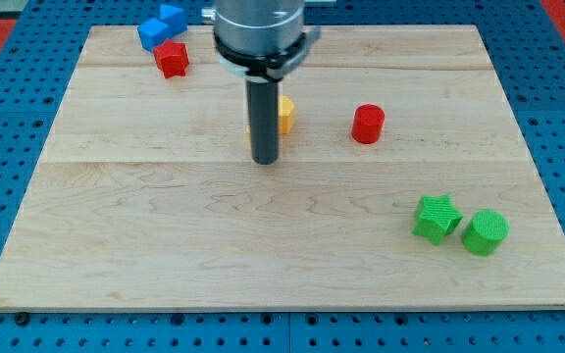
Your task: Slide red circle closer to the yellow hexagon
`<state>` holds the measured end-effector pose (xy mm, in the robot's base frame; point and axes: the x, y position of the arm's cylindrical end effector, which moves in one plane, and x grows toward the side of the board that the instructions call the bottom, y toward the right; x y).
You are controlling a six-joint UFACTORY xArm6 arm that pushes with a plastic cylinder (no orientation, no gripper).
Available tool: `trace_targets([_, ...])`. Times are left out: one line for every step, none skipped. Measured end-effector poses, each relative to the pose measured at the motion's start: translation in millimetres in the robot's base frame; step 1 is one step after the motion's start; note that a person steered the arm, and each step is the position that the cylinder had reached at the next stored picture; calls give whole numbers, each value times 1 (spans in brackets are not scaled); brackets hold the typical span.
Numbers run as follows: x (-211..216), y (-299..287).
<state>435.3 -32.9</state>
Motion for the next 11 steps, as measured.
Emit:
trace_targets([-4, 57])
trace_targets([-12, 125])
trace_targets([-22, 189])
trace_targets([-43, 159])
trace_targets([-52, 115])
trace_targets([-69, 111])
trace_targets([-85, 104])
trace_targets([-84, 104])
trace_targets([-78, 91])
trace_targets([-69, 161])
trace_targets([-38, 280])
